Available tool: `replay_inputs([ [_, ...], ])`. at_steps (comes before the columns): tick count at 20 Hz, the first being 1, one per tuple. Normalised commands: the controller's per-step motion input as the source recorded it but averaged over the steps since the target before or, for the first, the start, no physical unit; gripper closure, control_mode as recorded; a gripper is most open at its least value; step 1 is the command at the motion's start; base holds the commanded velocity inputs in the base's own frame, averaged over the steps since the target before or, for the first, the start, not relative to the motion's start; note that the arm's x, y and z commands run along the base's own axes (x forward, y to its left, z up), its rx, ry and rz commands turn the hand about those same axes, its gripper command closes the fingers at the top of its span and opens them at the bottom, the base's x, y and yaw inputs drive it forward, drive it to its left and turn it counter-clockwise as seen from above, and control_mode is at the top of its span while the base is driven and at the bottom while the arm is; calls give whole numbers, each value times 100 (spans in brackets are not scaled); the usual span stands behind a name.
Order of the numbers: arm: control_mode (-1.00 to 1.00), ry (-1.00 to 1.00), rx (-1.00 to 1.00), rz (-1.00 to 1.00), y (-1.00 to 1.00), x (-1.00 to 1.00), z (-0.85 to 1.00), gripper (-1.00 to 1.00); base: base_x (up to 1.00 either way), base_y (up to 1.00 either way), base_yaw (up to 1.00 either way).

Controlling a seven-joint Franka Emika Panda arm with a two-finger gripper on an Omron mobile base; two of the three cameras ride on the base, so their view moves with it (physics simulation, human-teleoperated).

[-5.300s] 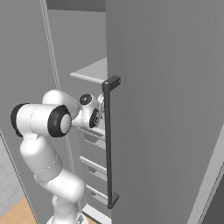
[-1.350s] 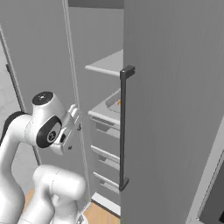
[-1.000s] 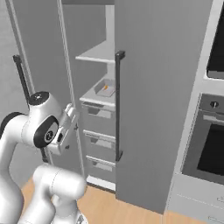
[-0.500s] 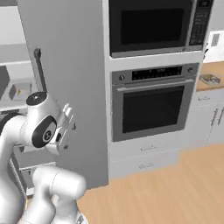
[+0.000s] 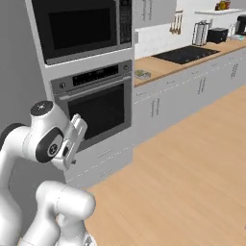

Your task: Take the meat container that has the shrimp and place it on the second highest rack of the freezer. Then take the vegetable container that has the mushroom and potato and place it on the highest rack of the freezer.

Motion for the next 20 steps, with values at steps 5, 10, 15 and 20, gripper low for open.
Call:
replay_inputs([
  [5,100,0,0,0,0,0,0,-100,99,-8,-19],
  [10,100,0,0,0,0,0,0,-100,100,-10,-14],
  [15,100,0,0,0,0,0,0,-100,100,-3,-13],
  [20,100,0,0,0,0,0,0,-100,100,-3,-8],
])
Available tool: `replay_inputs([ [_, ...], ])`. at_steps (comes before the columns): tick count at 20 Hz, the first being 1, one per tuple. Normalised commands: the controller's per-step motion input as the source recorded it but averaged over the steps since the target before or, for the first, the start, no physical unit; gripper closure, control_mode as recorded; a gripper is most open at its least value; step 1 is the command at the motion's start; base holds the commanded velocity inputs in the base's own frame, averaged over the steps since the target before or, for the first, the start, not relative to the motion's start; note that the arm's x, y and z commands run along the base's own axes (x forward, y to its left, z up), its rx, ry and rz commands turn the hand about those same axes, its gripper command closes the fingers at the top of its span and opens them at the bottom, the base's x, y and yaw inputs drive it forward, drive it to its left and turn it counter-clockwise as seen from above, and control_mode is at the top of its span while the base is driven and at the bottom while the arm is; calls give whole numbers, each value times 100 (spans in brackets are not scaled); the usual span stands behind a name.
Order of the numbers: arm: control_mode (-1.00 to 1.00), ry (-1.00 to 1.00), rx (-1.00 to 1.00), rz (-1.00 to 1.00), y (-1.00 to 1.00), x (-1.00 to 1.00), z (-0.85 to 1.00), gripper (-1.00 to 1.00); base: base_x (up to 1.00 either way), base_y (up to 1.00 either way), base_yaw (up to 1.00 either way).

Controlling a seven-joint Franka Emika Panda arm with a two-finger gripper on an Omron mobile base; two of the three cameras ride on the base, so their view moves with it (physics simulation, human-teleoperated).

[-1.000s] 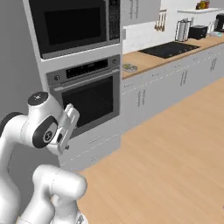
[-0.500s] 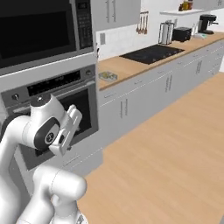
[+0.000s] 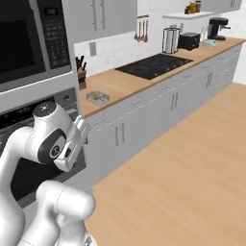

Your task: Take the meat container that has the shrimp and place it on the second highest rack of the freezer. Then take the vegetable container that has the mushroom and potato and place it on the highest rack of the freezer.

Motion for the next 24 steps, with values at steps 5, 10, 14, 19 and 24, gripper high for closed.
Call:
replay_inputs([
  [5,100,0,0,0,0,0,0,-100,100,-15,-1],
  [10,100,0,0,0,0,0,0,-100,100,-42,0],
  [14,100,0,0,0,0,0,0,-100,67,-42,20],
  [19,100,0,0,0,0,0,0,-100,41,-31,59],
  [24,100,0,0,0,0,0,0,-100,31,-34,80],
])
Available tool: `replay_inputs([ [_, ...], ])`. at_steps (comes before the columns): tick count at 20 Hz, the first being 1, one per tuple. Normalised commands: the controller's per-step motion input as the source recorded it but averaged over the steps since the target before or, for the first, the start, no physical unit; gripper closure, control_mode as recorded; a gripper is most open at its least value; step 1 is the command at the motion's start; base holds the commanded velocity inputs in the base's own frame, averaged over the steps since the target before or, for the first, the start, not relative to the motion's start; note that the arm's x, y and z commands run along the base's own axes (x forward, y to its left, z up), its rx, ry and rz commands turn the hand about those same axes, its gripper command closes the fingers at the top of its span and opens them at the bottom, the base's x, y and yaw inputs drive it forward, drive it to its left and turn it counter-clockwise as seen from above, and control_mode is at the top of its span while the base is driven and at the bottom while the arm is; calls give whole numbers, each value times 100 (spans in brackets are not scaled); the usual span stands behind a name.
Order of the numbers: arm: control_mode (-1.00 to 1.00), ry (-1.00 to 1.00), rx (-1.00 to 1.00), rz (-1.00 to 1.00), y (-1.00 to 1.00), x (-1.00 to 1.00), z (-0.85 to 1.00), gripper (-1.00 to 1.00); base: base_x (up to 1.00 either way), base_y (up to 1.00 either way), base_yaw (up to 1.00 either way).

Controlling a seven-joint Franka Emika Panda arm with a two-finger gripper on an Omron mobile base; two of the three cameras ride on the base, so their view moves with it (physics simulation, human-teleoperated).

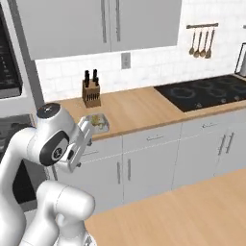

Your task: Take the meat container that has the shrimp and place it on the second highest rack of the freezer. Then take the vegetable container that has the mushroom and potato and place it on the highest rack of the freezer.

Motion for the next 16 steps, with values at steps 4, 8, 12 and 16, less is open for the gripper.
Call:
replay_inputs([
  [4,100,0,0,0,0,0,0,-100,40,-36,79],
  [8,100,0,0,0,0,0,0,-100,46,-43,75],
  [12,100,0,0,0,0,0,0,-100,50,-64,66],
  [16,100,0,0,0,0,0,0,-100,37,-88,49],
])
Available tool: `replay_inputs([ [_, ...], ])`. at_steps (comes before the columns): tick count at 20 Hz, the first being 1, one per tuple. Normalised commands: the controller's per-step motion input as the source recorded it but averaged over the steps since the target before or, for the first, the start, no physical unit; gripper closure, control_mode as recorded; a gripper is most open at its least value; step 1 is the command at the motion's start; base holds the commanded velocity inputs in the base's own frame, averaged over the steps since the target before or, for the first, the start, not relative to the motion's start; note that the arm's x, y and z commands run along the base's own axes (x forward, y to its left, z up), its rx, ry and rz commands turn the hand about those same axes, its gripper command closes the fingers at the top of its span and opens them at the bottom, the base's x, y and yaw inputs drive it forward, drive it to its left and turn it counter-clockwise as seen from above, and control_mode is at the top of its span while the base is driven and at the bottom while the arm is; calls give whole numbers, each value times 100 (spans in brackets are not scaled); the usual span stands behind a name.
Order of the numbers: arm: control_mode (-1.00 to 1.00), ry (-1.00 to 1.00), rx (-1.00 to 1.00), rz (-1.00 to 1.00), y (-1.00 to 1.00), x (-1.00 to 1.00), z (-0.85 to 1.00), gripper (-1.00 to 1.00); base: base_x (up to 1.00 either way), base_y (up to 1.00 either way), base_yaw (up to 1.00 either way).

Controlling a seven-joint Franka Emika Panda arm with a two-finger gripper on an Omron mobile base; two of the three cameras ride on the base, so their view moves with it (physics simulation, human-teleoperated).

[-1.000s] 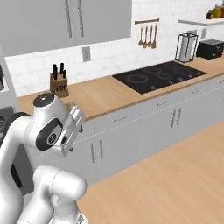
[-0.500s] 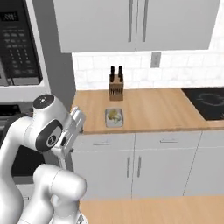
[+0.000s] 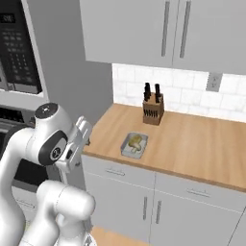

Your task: Take the meat container that has the shrimp and place it on the second highest rack of the freezer. Then take the vegetable container that has the mushroom and potato and place it on the highest rack of the freezer.

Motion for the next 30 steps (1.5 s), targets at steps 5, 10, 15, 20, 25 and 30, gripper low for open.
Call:
replay_inputs([
  [5,100,0,0,0,0,0,0,-100,23,-66,15],
  [10,100,0,0,0,0,0,0,-100,42,-8,-12],
  [15,100,0,0,0,0,0,0,-100,52,6,-25],
  [20,100,0,0,0,0,0,0,-100,37,10,-12],
  [25,-100,20,0,0,7,47,-47,-100,3,0,0],
  [30,-100,17,0,0,32,87,-67,-100,0,0,0],
])
